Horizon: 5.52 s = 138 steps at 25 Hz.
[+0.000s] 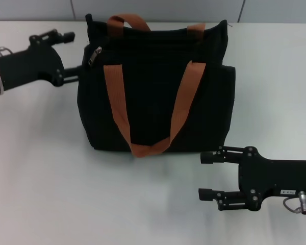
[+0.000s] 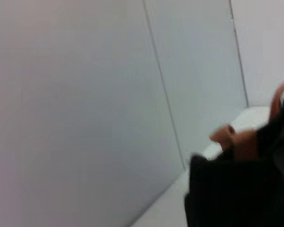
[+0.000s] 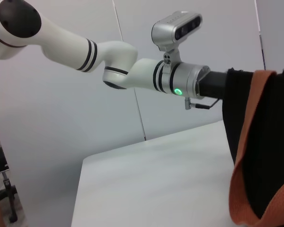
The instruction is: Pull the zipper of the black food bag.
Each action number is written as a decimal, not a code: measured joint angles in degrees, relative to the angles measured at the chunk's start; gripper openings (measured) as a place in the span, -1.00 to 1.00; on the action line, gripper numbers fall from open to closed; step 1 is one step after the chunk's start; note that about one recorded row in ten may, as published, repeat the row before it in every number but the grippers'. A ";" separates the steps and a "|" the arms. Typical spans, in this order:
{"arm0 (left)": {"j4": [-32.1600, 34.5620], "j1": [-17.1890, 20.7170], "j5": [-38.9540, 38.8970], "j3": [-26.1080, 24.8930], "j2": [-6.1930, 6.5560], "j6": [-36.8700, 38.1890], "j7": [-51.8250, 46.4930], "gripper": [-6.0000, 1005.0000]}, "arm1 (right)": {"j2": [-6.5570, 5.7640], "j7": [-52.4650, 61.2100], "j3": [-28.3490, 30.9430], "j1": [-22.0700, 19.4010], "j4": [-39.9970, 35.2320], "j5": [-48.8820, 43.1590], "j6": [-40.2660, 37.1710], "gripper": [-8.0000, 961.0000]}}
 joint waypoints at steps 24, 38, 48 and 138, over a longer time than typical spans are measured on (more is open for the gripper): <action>-0.03 2.55 -3.10 0.30 -0.62 7.03 6.94 -0.31 | -0.01 2.66 0.56 0.51 0.00 3.96 -2.65 0.60; 0.78 4.69 -8.21 0.12 -2.42 10.09 13.01 -0.94 | -0.75 40.93 0.78 11.64 -2.46 19.00 -6.56 0.60; 0.70 4.54 -11.11 0.10 -3.02 10.43 15.51 -0.94 | -1.70 64.59 -2.05 22.20 -3.72 18.74 6.94 0.60; 0.75 3.23 -11.36 0.36 -3.34 12.20 12.07 -0.94 | 0.26 74.59 -24.98 30.49 -4.13 19.01 26.01 -0.87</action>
